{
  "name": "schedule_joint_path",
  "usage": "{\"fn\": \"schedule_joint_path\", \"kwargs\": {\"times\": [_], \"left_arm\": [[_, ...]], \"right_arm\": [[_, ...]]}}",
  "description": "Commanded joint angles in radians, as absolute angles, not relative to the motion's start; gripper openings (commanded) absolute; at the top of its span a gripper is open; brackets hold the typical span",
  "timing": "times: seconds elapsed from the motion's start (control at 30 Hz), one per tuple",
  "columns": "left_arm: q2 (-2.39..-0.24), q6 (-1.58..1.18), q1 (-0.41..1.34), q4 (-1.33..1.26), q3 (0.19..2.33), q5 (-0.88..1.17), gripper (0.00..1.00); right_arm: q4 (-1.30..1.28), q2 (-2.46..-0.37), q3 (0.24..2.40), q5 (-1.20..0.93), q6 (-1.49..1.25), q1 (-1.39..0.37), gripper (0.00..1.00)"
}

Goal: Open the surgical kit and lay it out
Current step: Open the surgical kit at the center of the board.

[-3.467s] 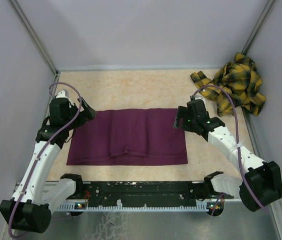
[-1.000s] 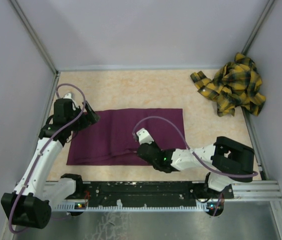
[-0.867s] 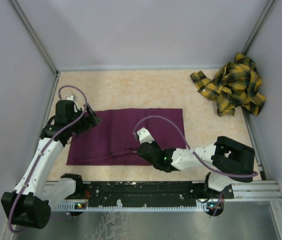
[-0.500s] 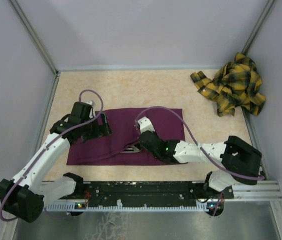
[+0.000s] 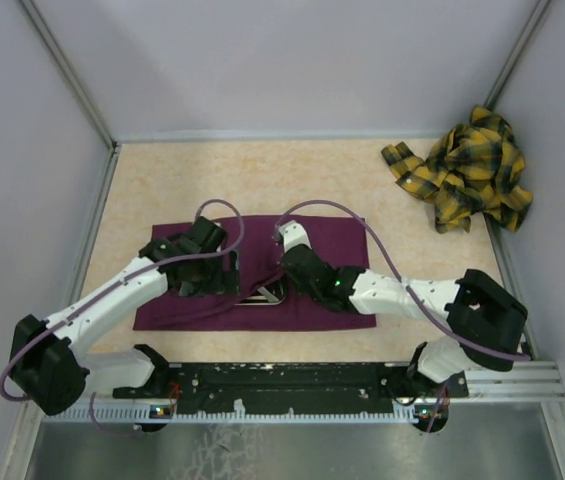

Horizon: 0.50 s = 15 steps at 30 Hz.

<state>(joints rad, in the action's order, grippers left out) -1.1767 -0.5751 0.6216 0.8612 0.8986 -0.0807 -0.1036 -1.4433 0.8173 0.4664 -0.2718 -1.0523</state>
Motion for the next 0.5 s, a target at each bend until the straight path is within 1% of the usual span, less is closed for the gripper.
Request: {"fn": "schedule_joint_path", "kwargs": {"times": [0.0, 0.27, 0.47], "left_arm": [[-1.239, -0.638, 0.668, 0.853, 0.872, -0.164, 1.00], [-1.291, -0.681, 0.701, 0.800, 0.841, -0.165, 0.99], [-1.279, -0.693, 0.716, 0.782, 0.827, -0.137, 0.99]], "right_arm": [[-0.081, -1.388, 0.877, 0.428, -0.268, -1.011, 0.00], [-0.098, -1.363, 0.899, 0.407, -0.263, -0.986, 0.00], [-0.110, -1.363, 0.934, 0.381, -0.253, -0.958, 0.00]]}}
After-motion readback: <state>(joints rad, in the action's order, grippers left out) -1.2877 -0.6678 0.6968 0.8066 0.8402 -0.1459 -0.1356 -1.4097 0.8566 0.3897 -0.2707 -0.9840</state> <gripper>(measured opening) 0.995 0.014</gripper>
